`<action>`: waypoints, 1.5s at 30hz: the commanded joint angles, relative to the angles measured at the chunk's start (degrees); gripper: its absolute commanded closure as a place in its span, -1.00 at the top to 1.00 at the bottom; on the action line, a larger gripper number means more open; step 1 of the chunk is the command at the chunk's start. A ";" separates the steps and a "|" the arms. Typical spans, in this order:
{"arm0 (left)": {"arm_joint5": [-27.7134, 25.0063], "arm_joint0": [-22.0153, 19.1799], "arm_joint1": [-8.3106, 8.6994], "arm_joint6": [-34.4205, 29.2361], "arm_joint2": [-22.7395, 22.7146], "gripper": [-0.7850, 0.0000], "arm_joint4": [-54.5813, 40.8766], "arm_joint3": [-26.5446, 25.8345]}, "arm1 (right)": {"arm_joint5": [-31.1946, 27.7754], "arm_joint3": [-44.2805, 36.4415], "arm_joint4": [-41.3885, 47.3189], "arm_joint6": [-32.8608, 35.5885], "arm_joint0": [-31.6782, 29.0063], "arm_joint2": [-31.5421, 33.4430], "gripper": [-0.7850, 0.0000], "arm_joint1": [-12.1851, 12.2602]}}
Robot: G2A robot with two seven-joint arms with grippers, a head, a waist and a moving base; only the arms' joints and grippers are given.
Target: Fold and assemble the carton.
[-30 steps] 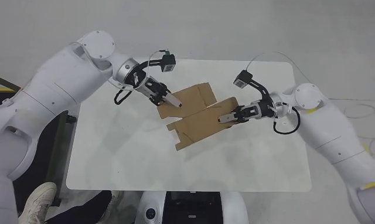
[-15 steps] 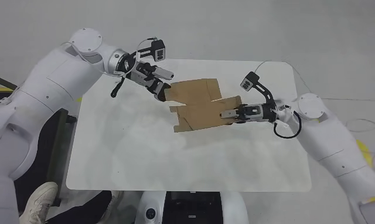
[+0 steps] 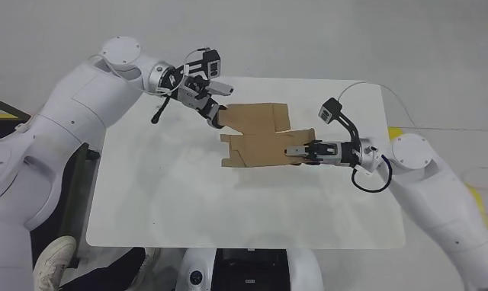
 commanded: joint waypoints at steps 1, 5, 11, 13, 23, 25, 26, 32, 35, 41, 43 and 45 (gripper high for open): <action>0.25 -0.14 -0.10 0.00 -0.30 1.00 -0.29 0.16 | 0.60 -0.47 -0.63 -0.30 -0.39 0.28 -1.00 0.01; 0.50 -0.32 -0.16 0.00 -0.75 1.00 -0.46 -0.07 | 1.27 -0.86 -1.38 -0.54 -0.79 0.62 -1.00 -0.09; 0.97 -0.41 -0.28 0.00 -1.24 1.00 -0.83 -0.29 | 1.64 -1.08 -2.34 -0.85 -1.09 1.07 -1.00 -0.28; 1.11 -0.39 -0.31 0.00 -1.41 1.00 -0.96 -0.24 | 1.73 -1.05 -2.52 -0.83 -1.25 1.20 -1.00 -0.35; 1.58 0.27 -0.26 0.00 -2.16 1.00 -1.34 0.32 | 1.52 -1.59 -3.05 -0.92 -1.74 1.85 -1.00 -0.77; 1.67 0.45 -0.51 0.00 -2.23 1.00 -1.33 0.53 | 1.58 -2.05 -3.32 -0.96 -1.77 1.98 -1.00 -0.84; 1.38 0.50 -0.67 0.00 -2.26 1.00 -1.09 0.81 | 1.60 -2.29 -3.39 -1.02 -1.81 2.08 -1.00 -0.88; 1.44 0.91 -1.92 0.00 -2.51 1.00 -0.95 2.87 | 1.98 -3.36 -4.10 -1.11 -2.15 2.68 -1.00 -1.01; 1.35 0.86 -2.39 0.00 -2.67 1.00 -0.13 3.93 | 2.00 -3.88 -4.17 -1.47 -2.59 3.20 -1.00 -1.05; 1.11 0.98 -3.07 0.00 -3.21 1.00 0.98 5.11 | 2.55 -5.25 -4.42 -2.55 -3.53 4.08 -1.00 -1.13; 1.13 1.04 -3.27 0.00 -3.39 1.00 1.39 5.43 | 2.62 -5.53 -4.60 -2.62 -3.69 4.28 -1.00 -1.17; 1.07 1.05 -3.48 0.00 -3.54 1.00 2.10 5.70 | 2.76 -5.74 -4.76 -2.78 -3.83 4.46 -1.00 -1.23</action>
